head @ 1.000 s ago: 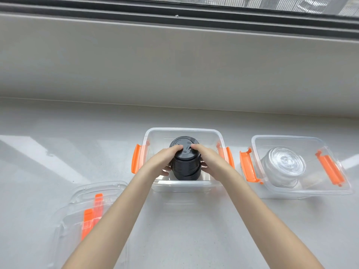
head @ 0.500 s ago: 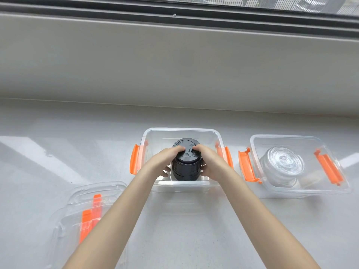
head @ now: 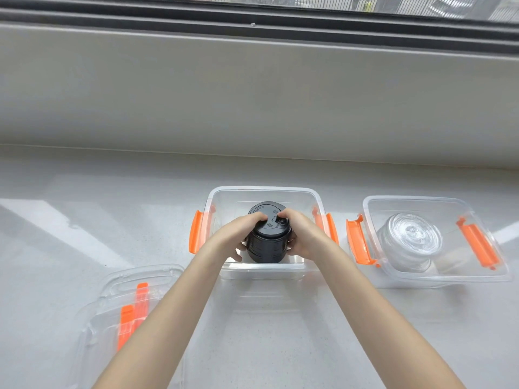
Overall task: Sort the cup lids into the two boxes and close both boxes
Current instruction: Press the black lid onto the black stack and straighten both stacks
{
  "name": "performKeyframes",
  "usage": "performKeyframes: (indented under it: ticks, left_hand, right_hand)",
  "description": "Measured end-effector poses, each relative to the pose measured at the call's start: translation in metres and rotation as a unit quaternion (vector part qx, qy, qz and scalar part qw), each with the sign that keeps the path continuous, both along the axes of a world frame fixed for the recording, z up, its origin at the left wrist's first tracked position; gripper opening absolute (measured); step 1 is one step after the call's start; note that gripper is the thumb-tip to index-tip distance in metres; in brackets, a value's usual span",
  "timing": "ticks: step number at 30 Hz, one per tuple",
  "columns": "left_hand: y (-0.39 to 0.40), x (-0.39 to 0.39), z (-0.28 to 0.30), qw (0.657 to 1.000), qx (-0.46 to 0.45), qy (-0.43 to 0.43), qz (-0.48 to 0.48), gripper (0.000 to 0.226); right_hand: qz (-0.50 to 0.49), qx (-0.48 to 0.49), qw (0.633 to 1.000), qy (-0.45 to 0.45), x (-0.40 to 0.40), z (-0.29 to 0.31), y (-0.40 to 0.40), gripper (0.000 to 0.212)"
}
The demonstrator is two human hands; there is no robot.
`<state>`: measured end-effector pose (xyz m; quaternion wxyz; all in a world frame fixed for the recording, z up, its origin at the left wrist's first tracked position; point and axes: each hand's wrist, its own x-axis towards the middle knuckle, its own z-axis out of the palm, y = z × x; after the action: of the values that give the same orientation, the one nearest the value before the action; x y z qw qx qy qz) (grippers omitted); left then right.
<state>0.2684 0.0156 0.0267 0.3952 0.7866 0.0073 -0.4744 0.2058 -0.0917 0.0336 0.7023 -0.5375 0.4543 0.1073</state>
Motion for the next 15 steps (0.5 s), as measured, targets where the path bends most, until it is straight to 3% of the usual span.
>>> performKeyframes:
  ticks: [9, 11, 15]
  left_hand:
    - [0.005, -0.004, 0.013, 0.998, -0.024, -0.031, 0.048, 0.051]
    - [0.004, -0.01, 0.023, 0.995, -0.041, -0.069, 0.057, 0.057]
    - [-0.003, -0.031, 0.044, 0.971, -0.088, -0.21, 0.07, 0.056]
  right_hand:
    - [0.053, -0.096, 0.993, -0.037, -0.006, 0.01, -0.003, 0.021]
    - [0.049, -0.127, 0.988, -0.071, -0.012, 0.017, -0.007, 0.031]
    - [0.035, -0.148, 0.975, -0.162, -0.035, 0.039, -0.021, 0.01]
